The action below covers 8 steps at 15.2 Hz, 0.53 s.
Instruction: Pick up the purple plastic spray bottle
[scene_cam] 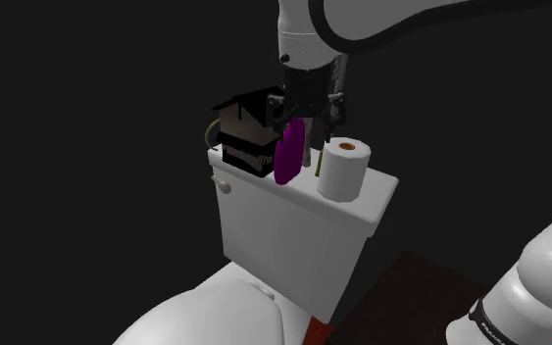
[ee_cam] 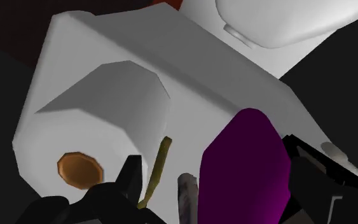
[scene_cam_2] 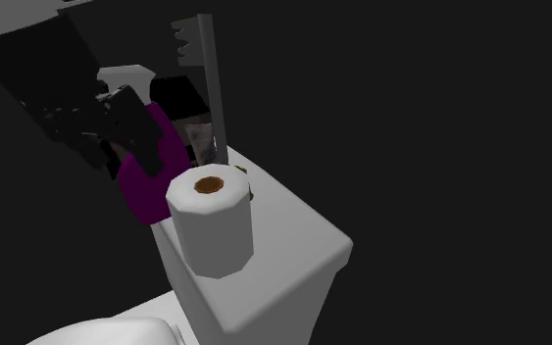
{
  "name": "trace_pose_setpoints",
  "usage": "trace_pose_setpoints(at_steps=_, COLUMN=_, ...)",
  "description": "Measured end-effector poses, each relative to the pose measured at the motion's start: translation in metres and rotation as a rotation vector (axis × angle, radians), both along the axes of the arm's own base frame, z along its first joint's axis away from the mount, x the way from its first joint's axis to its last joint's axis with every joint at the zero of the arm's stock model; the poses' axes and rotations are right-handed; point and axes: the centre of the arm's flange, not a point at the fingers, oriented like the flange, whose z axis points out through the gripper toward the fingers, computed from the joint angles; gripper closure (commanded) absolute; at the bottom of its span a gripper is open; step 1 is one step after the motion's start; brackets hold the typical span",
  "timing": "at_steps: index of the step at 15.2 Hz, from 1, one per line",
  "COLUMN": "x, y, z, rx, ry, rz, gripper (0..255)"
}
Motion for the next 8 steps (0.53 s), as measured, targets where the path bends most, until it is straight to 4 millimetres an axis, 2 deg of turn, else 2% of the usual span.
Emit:
trace_pose_setpoints(at_steps=3, x=0.031, y=0.026, z=-0.002, rx=-0.041, ry=-0.044, rz=-0.114, gripper=0)
trace_pose_setpoints(at_steps=4, x=0.038, y=0.029, z=-0.004, rx=-0.047, ry=-0.053, rz=-0.136, gripper=0)
trace_pose_setpoints(at_steps=8, x=0.044, y=0.033, z=-0.021, rx=-0.052, ry=-0.064, rz=-0.159, gripper=0)
